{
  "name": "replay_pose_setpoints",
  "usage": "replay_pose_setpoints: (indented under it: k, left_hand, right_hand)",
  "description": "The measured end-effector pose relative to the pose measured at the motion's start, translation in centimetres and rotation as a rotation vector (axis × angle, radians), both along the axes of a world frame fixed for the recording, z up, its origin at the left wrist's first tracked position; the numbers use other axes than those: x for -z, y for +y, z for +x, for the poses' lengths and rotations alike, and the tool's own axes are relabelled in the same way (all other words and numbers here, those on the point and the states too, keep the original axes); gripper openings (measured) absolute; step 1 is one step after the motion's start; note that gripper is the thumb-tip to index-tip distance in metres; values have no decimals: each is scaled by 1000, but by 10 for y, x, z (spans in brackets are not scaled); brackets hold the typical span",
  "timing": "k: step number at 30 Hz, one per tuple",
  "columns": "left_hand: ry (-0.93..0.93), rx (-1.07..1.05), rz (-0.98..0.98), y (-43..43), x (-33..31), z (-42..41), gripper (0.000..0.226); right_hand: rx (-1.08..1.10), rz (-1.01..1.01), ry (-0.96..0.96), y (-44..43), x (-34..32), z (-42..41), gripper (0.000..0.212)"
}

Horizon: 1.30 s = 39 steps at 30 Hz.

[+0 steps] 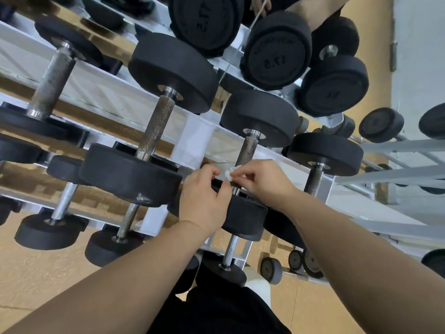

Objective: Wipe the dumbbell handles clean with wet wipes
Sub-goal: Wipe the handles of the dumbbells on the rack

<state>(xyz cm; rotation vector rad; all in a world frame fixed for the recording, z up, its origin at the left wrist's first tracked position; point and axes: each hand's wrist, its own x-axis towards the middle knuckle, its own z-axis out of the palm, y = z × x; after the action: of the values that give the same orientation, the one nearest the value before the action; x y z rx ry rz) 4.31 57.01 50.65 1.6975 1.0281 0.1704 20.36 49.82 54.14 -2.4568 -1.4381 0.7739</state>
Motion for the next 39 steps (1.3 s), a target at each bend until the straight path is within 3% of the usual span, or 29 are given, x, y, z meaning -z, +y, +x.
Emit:
replay_pose_setpoints:
  k: [3,6,8,12,15,20,22,25,27,29,31,33,35,39]
  left_hand:
    - [52,-10,30,-4,-8,3,22]
    - [43,-20,46,-8,-10,4,20]
    - [45,-26,20,-9,-8,4,26]
    - [46,-6,18,-7,-3,2,34]
    - [4,-10,39,-5,-2,1,34]
    - [-25,-2,41,-5,2,-1,38]
    - [-29,10,20,-4,2,-2,37]
    - [-17,26,-5,-2,1,-2,34]
    - [10,32,-6,0,-1,-2,33]
    - [36,46,-8,1,-3,-1,36]
    - [36,45,-23,2,-4,-1,37]
    - [32,35,-30,3,-5,-1,36]
    - [44,31,-19,2,-5,0,35]
    - [31,31,20,1,-5,1,39]
  right_hand:
    - [-30,-3,-233,13,1,0,14]
    - [248,46,-353,35,-1,7,16]
    - [316,55,-363,37,0,7,16]
    - [63,-99,-130,17,-8,-10,14]
    - [-146,-121,-189,17,-8,-1,13]
    - [193,83,-420,41,-1,17,15]
    - [196,81,-340,33,-1,9,13]
    - [74,-100,-61,14,-10,-8,13]
    - [-23,-163,-39,15,-11,-8,12]
    - [13,-75,-143,23,-5,-2,12]
    - [184,103,-267,31,2,8,12]
    - [354,248,-245,29,7,14,14]
    - [433,252,-96,19,9,10,12]
    - [401,59,281,-16,5,-6,8]
